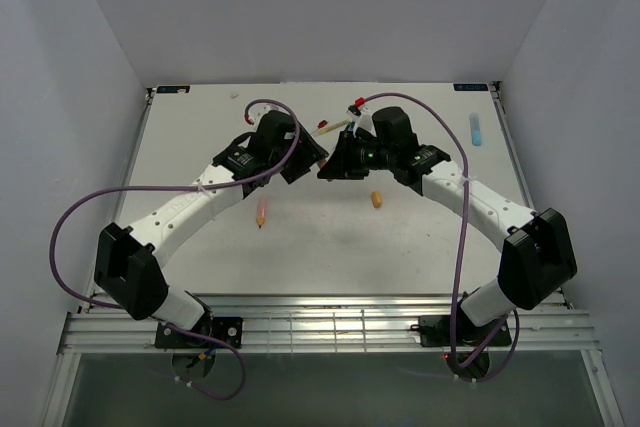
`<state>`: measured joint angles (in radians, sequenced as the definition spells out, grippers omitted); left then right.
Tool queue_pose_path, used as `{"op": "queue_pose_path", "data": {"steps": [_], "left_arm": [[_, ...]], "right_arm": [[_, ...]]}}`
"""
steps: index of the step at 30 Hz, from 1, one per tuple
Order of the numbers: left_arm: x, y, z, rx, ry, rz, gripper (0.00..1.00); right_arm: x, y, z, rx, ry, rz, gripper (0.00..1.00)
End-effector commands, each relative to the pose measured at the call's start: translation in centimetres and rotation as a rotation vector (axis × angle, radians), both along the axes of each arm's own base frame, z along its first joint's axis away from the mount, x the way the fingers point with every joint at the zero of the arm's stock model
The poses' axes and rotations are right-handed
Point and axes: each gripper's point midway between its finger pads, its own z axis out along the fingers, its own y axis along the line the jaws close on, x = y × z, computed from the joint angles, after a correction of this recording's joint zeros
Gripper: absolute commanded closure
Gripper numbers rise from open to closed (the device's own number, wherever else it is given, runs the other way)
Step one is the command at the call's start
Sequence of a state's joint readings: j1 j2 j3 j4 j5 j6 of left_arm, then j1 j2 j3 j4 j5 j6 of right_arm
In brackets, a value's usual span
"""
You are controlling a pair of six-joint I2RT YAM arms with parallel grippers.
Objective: Open the pen caps
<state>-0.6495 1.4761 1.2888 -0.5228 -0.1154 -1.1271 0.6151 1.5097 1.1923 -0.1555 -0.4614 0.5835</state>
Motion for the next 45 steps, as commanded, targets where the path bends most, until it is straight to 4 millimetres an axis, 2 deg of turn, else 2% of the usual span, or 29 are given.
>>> {"op": "queue_pose_path", "data": {"steps": [1,8,11,13,15,19,21,22,23,28,31,32,34,35,36,40,41,45], "left_arm": [[0.3,0.1,0.0,-0.022,0.008,0.026,0.31],[1.3,0.4,0.2,-0.032,0.009,0.059,0.45],[1.9,0.6,1.0,-0.053,-0.03,0.07,0.48],[2.2,0.8,1.1,-0.057,-0.047,0.07,0.54],[2.5,1.1,1.1,-0.057,-0.046,0.074,0.66],[2.8,1.2,0.6,-0.071,-0.023,0.067,0.82],[2.8,1.0,0.4,-0.077,-0.015,0.058,0.87],[2.9,0.9,0.5,-0.08,-0.015,0.056,0.98],[3.0,0.8,0.6,-0.081,-0.016,0.053,1.0],[3.6,1.4,0.5,-0.073,-0.027,0.049,1.0],[4.6,2.1,0.7,-0.082,-0.049,0.043,1.0],[5.0,2.3,1.1,-0.081,-0.077,0.037,1.0],[5.9,3.3,1.3,-0.078,-0.097,0.057,1.0],[6.4,3.5,1.8,-0.081,-0.126,0.057,1.0],[6.9,4.2,1.8,-0.082,-0.14,0.068,1.0],[8.7,6.2,2.5,-0.079,-0.186,0.104,1.0],[8.8,5.9,2.5,-0.088,-0.187,0.073,1.0],[9.7,7.3,2.9,-0.066,-0.218,0.078,1.0]], "right_arm": [[-0.3,0.2,2.0,0.039,-0.058,0.027,0.92],[-0.9,0.3,1.7,0.036,-0.05,0.039,0.92],[-1.1,0.4,1.6,0.03,-0.052,0.045,0.92],[-1.3,0.3,1.5,0.025,-0.051,0.045,0.92],[-1.4,0.1,1.2,0.018,-0.051,0.047,0.92],[-1.5,0.0,1.0,0.011,-0.047,0.043,0.92],[-1.5,0.0,0.9,0.008,-0.047,0.043,0.92],[-1.4,0.0,1.0,0.008,-0.048,0.041,0.92],[-1.4,0.0,1.0,0.008,-0.048,0.041,0.92],[-1.8,-0.4,0.2,-0.013,-0.027,0.036,0.92],[-2.8,-0.8,-0.4,-0.025,-0.012,0.042,0.92],[-3.3,-1.1,-1.4,-0.039,0.01,0.042,0.92],[-4.1,-1.5,-1.8,-0.039,0.025,0.041,0.92],[-4.7,-1.9,-2.8,-0.051,0.049,0.04,0.92],[-5.4,-2.0,-2.5,-0.036,0.058,0.044,0.92],[-7.6,-2.7,-3.7,-0.01,0.109,0.06,0.92],[-8.1,-2.8,-3.8,-0.004,0.115,0.067,0.92],[-9.4,-3.5,-4.2,0.006,0.123,0.077,0.92]]}}
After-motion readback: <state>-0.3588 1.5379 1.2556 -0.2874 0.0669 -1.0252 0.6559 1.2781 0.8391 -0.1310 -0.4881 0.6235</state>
